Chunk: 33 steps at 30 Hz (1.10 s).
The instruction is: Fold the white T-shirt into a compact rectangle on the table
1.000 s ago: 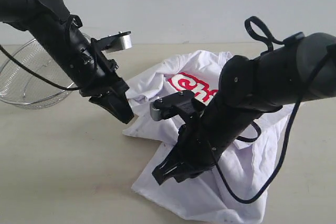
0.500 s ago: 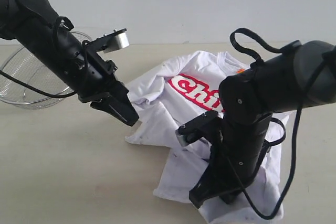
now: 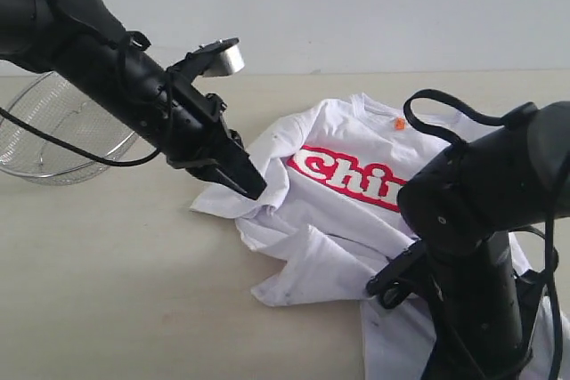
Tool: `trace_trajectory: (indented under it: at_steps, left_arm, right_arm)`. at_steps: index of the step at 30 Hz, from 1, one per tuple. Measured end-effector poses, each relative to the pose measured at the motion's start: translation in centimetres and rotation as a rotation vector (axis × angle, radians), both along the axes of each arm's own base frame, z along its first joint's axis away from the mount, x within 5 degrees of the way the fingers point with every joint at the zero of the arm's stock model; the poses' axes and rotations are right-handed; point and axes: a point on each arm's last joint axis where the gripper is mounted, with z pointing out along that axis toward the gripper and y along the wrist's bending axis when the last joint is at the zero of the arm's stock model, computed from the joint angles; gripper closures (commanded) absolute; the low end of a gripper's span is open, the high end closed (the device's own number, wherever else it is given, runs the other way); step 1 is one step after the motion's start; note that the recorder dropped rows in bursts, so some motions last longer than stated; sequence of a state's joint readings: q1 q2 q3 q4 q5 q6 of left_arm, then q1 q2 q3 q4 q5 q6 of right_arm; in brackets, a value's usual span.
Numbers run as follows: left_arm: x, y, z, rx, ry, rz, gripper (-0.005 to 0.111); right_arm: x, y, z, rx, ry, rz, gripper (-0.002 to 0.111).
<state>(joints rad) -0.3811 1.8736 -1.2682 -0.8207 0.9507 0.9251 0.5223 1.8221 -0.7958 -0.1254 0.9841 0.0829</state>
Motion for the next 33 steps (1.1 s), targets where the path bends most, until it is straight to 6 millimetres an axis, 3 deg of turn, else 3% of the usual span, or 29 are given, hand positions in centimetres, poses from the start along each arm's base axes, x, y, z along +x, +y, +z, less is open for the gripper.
trace_trajectory:
  at_steps: [5,21,33]
  left_arm:
    - [0.6,-1.8,-1.6,0.007,0.001,-0.031,0.102]
    - [5.3,-4.1,-9.5,0.041,0.117,-0.025,0.102]
    - [9.0,-4.7,-10.7,0.134,0.106,0.025,0.102]
  right_arm:
    - [-0.3,-0.2,0.1,-0.007,0.001,0.0,0.109]
    - [-0.6,-0.4,1.1,0.012,-0.027,0.008,0.109]
    - [-0.6,-0.9,1.3,-0.031,-0.004,0.069,0.109]
